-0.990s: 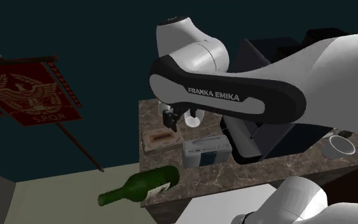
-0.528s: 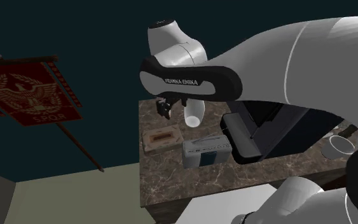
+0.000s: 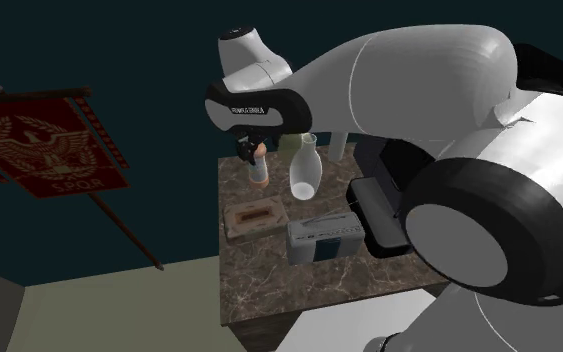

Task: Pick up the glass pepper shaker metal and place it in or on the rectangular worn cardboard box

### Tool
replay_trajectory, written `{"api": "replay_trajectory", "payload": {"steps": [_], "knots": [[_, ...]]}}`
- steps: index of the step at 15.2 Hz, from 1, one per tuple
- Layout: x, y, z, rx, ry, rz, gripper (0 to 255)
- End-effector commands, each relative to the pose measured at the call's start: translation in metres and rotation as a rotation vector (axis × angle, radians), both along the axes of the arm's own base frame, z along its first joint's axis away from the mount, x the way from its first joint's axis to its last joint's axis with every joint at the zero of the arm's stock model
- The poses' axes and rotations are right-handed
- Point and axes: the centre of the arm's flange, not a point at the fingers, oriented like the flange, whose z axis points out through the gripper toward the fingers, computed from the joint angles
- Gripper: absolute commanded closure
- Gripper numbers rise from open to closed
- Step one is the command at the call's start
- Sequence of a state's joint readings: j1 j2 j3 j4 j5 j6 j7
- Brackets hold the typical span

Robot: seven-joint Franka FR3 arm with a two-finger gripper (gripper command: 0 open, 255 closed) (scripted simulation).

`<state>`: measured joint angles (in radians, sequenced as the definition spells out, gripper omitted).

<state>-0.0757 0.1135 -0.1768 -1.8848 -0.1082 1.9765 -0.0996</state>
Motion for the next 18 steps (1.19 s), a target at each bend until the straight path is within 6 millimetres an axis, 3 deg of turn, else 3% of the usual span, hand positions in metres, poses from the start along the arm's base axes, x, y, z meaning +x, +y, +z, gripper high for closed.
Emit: {"api": "replay_trajectory", "payload": {"steps": [1,4,12,18], "knots": [[0.022,-0.009,-0.006,-0.015,-0.011,0.006,0],[0.051,-0.023,-0.012,-0.034,-0.025,0.014,0],[0.051,-0.028,-0.052,-0.034,-0.025,0.014,0],[0.051,-0.028,-0.052,-0.034,-0.025,0.014,0]]}}
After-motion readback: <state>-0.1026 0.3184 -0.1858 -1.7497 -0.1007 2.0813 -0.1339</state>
